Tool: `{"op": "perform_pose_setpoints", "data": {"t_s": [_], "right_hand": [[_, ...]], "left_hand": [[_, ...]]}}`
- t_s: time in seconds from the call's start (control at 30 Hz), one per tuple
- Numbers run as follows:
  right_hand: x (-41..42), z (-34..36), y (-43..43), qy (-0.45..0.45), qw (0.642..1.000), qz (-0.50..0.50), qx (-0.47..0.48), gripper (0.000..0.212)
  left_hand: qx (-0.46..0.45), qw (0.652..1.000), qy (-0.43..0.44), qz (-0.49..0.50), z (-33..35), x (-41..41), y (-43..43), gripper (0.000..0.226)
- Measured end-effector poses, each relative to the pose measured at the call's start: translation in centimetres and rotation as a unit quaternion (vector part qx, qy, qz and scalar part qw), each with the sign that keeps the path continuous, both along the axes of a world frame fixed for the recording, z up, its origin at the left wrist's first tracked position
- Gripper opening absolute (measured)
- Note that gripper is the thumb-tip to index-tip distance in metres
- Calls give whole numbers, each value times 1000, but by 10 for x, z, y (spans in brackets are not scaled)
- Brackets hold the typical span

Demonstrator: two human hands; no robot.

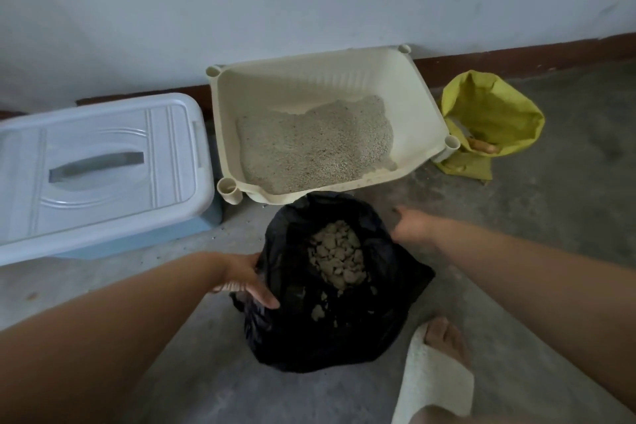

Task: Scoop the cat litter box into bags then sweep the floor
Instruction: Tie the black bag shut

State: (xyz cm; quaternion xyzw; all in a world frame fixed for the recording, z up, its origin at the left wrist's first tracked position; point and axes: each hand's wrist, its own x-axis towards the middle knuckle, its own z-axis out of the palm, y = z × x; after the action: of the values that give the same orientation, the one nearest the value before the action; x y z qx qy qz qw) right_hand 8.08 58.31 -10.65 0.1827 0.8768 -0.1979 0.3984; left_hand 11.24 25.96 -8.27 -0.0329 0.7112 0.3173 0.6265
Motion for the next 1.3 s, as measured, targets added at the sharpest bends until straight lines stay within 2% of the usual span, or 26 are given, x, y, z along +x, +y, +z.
{"op": "perform_pose_setpoints", "data": {"t_s": [0.07,0.13,0.2,0.27,0.33,0.37,0.43,0.5,0.57,0.67,0.73,0.83,0.9,1.0,1.1,1.2,1.23,1.27,1.3], "right_hand": [[19,4,-11,-81,991,-61,-90,79],[33,5,-18,-102,982,-70,-145,75],[44,8,-19,-118,971,-74,-196,61],[51,14,-21,-127,970,-59,-198,43],[49,18,-17,-91,986,2,-143,35],[46,23,-17,-47,992,10,-116,32],[35,33,-15,64,986,-70,-138,19],[22,49,-17,152,951,-189,-194,21],[9,64,-18,195,927,-223,-228,22],[-8,93,-30,196,933,-179,-243,21],[-20,119,-38,220,938,-141,-228,16],[-28,170,-46,306,939,-61,-146,16],[-31,202,-50,365,927,-33,-83,24],[-28,244,-55,434,899,-46,-38,25],[-20,285,-61,491,868,-68,-26,23],[-12,311,-68,524,845,-100,-40,21],[-10,316,-70,528,839,-119,-50,18],[-6,319,-74,530,833,-142,-65,13],[-2,320,-79,529,826,-169,-91,11]], "left_hand": [[-21,999,-35,-8,-7,9,2,82],[-29,998,-58,-4,-12,16,6,64],[-34,997,-71,-17,-16,19,12,51],[-65,995,-62,-33,-14,20,17,44],[-93,995,-30,-34,-11,18,23,57],[-105,993,14,-43,-8,15,26,65],[-139,977,152,-59,6,6,31,60],[-137,960,244,-15,19,-6,32,49],[-87,962,252,65,36,-18,31,52],[-44,961,245,122,67,-32,34,67],[-42,948,287,129,94,-41,36,52],[-76,916,381,103,139,-50,34,20],[-122,884,446,71,170,-52,30,9],[-186,817,546,29,214,-47,17,3],[-256,751,608,9,249,-34,4,3],[-345,684,641,-44,264,-21,3,17],[-351,697,624,-33,268,-17,4,23],[-306,739,599,31,271,-13,4,26],[-208,794,552,147,272,-8,4,26]]}}
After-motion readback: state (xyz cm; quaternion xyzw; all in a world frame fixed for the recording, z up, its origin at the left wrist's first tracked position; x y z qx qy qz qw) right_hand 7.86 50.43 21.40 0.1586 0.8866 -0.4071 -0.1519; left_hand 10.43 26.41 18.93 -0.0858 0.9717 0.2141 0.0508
